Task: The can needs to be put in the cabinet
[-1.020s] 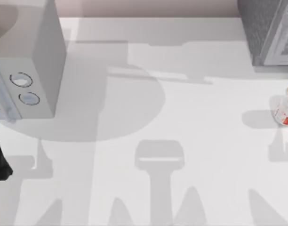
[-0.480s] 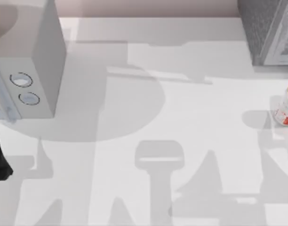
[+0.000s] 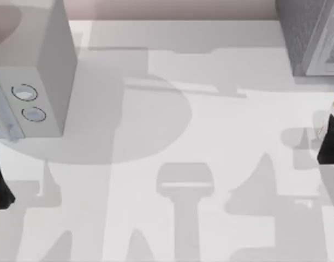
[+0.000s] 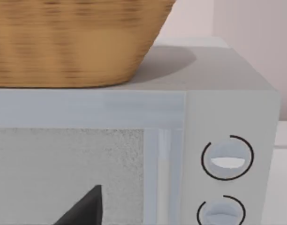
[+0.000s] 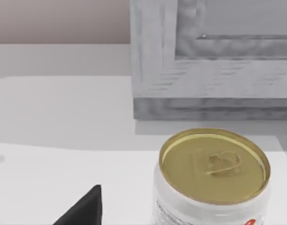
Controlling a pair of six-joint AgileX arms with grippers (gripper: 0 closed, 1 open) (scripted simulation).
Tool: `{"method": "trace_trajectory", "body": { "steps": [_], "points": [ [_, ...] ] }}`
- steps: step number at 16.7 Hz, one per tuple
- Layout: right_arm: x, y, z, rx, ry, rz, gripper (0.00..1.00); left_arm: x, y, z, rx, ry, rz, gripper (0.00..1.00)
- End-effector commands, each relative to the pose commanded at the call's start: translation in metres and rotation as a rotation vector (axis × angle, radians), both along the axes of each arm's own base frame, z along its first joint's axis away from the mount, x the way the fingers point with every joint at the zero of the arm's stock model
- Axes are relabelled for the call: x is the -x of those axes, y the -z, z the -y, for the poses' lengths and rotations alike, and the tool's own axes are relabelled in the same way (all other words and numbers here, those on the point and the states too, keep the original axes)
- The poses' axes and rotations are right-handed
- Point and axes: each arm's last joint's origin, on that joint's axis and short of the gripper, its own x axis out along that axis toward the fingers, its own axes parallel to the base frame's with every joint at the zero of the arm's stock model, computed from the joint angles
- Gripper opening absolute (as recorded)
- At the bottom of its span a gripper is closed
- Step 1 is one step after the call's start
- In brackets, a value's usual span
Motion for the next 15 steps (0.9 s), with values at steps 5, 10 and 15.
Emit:
{"method": "trace_trajectory", "body": {
  "steps": [5, 10, 15],
  "points": [
    [-0.007, 0.031, -0.003, 0.002, 0.007, -0.011, 1.0, 0.0, 0.0, 0.0, 0.0, 0.0, 0.0, 1.0],
    [-0.007, 0.046, -0.004, 0.002, 0.012, -0.018, 1.0, 0.0, 0.0, 0.0, 0.0, 0.0, 0.0, 1.0],
    [-0.007, 0.047, -0.004, 0.002, 0.013, -0.018, 1.0, 0.0, 0.0, 0.0, 0.0, 0.0, 0.0, 1.0]
  ]
}}
